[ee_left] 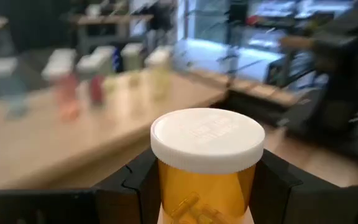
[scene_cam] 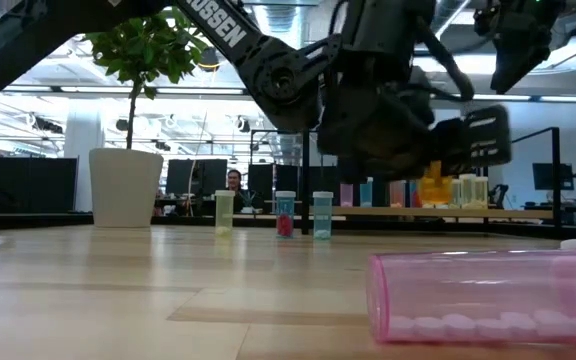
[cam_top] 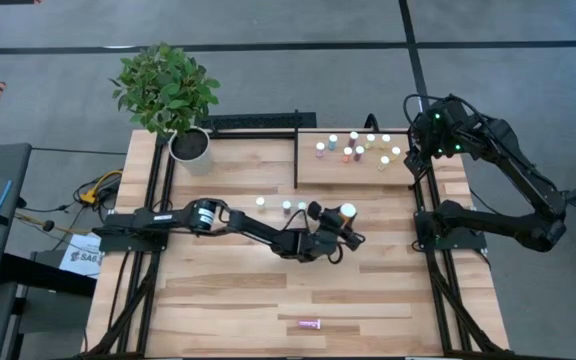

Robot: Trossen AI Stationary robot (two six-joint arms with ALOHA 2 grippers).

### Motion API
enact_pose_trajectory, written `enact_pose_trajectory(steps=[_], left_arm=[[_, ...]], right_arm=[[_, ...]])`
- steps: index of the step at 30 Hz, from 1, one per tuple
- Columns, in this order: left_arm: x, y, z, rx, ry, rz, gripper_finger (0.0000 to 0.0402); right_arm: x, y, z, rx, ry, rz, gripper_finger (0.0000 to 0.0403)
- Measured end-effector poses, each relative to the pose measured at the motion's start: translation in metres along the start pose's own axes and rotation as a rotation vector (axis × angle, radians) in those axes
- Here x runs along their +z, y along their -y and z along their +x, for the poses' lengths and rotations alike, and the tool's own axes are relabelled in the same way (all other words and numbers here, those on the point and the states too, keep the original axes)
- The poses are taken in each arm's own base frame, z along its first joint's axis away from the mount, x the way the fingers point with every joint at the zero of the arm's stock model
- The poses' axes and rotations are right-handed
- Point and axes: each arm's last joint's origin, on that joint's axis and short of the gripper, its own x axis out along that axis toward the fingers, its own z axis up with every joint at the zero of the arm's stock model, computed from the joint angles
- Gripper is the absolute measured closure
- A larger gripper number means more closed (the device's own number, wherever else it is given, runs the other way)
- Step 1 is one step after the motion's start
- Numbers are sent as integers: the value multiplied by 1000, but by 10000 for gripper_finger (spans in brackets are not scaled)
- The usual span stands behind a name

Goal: Pick and place medicine bottles onto shelf by color
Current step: Move the orange pill bottle to the center of the table

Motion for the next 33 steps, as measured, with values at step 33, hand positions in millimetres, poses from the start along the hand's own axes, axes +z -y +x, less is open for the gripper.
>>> enact_pose_trajectory(steps=[33], left_arm=[[-38,-25,3,266,-176,-145,225]], right_arm=[[0,0,0,0,0,0,165]])
